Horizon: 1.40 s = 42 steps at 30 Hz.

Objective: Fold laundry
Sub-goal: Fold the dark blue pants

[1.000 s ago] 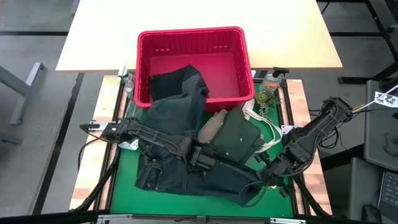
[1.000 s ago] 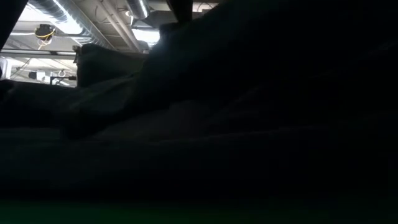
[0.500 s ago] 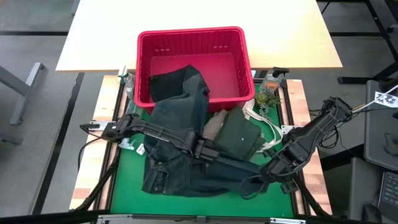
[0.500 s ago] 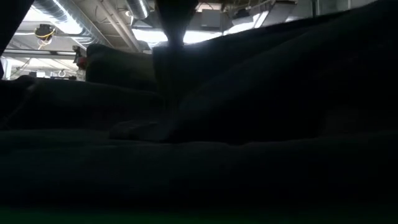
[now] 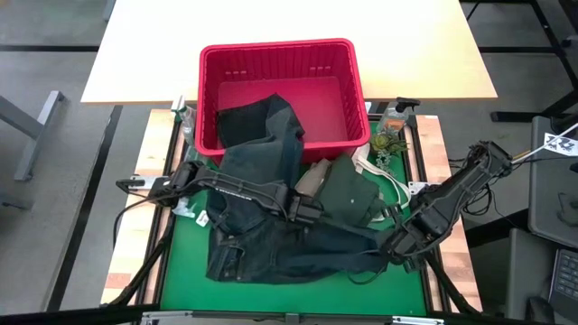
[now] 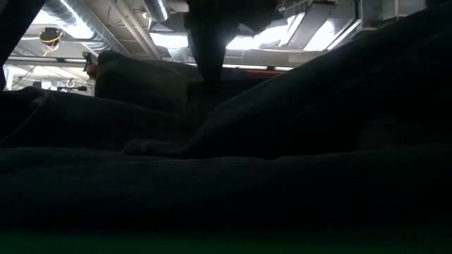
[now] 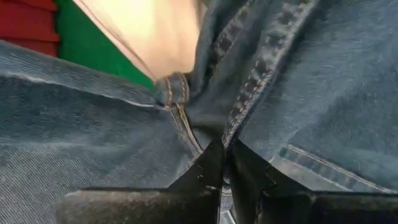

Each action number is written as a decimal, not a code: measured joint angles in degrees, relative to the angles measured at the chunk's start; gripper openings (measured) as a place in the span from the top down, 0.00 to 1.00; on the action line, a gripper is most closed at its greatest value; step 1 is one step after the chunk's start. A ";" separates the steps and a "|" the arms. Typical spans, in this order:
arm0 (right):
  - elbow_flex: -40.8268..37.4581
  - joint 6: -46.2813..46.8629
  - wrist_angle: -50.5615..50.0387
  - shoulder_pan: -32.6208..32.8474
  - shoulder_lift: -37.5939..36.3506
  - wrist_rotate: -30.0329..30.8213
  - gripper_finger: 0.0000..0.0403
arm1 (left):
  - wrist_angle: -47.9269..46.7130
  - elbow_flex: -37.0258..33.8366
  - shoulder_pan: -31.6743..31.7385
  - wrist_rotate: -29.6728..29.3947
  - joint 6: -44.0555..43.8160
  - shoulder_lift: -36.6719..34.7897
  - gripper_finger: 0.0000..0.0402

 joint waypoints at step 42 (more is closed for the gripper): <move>-0.09 0.76 -13.21 -0.07 0.37 13.06 0.54 | 1.10 -0.02 1.19 -5.92 0.07 0.23 0.69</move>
